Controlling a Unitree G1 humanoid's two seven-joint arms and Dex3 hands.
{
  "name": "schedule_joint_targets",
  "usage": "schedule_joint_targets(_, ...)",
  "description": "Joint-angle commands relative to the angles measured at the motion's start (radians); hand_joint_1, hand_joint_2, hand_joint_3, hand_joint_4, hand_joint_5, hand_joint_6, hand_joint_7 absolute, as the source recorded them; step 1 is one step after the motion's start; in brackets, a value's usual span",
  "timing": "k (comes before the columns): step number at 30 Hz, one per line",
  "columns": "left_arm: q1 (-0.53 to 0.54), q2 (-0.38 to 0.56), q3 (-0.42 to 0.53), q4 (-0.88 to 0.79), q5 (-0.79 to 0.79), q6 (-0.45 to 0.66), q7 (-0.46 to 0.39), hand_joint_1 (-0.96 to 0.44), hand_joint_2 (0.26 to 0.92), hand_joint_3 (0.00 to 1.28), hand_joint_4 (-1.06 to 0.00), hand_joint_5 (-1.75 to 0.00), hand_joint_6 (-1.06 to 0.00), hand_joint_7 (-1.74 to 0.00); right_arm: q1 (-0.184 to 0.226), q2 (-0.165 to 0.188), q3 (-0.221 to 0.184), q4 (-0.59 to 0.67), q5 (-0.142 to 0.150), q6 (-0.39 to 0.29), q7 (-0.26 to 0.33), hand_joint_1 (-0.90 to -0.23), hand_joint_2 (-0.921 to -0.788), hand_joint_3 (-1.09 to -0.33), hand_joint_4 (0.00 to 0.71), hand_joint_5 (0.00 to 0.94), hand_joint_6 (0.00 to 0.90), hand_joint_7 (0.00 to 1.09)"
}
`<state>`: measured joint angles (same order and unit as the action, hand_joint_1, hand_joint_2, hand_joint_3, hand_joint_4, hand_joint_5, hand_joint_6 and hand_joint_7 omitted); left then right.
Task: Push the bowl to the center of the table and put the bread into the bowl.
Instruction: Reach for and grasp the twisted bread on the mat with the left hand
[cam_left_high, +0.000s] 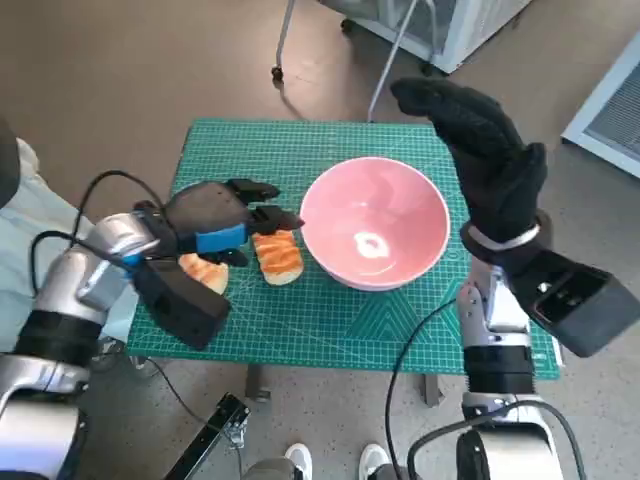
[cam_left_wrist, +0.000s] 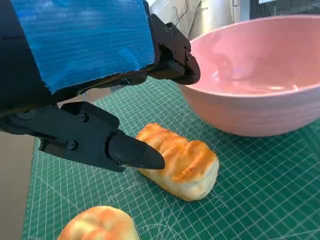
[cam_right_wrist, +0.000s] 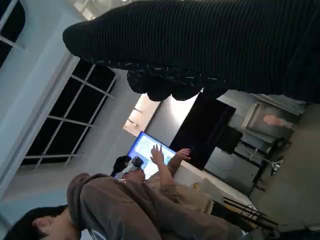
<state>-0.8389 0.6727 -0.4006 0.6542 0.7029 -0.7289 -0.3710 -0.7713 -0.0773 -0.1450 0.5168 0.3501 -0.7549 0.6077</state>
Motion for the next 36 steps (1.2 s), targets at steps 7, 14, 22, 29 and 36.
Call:
schedule_joint_targets(7, -0.073, -0.038, -0.092, 0.111, 0.120, -0.004, 0.115, -0.12, 0.892, 0.01, -0.43, -0.02, -0.45, -0.28, 0.032, -0.006, 0.002, 0.005, -0.007, -0.001, -0.007, -0.702, -0.921, -0.817, 0.334, 0.016, -0.001, 0.98)
schedule_joint_targets(14, -0.102, -0.080, -0.149, 0.193, 0.170, 0.015, 0.168, -0.12, 0.909, 0.01, -0.44, -0.02, -0.46, -0.30, 0.048, -0.008, 0.005, -0.019, -0.011, 0.010, -0.017, -0.713, -0.921, -0.817, 0.328, 0.014, -0.001, 0.98)
schedule_joint_targets(22, -0.124, -0.123, -0.192, 0.288, 0.177, 0.035, 0.171, -0.05, 0.918, 0.01, -0.48, -0.03, -0.51, -0.35, 0.057, -0.013, 0.002, -0.025, -0.003, 0.012, -0.018, -0.728, -0.921, -0.809, 0.326, 0.015, -0.001, 0.97)
schedule_joint_targets(29, -0.140, -0.142, -0.201, 0.345, 0.157, 0.035, 0.161, -0.02, 0.921, 0.02, -0.51, -0.04, -0.55, -0.38, 0.060, -0.013, -0.001, -0.019, -0.005, 0.003, -0.021, -0.723, -0.921, -0.804, 0.324, 0.014, -0.001, 0.97)
schedule_joint_targets(36, -0.134, -0.133, -0.178, 0.337, 0.111, 0.013, 0.163, -0.02, 0.920, 0.01, -0.53, -0.03, -0.53, -0.38, 0.059, -0.015, -0.002, -0.005, -0.007, -0.007, -0.019, -0.717, -0.921, -0.806, 0.322, 0.014, -0.001, 0.97)
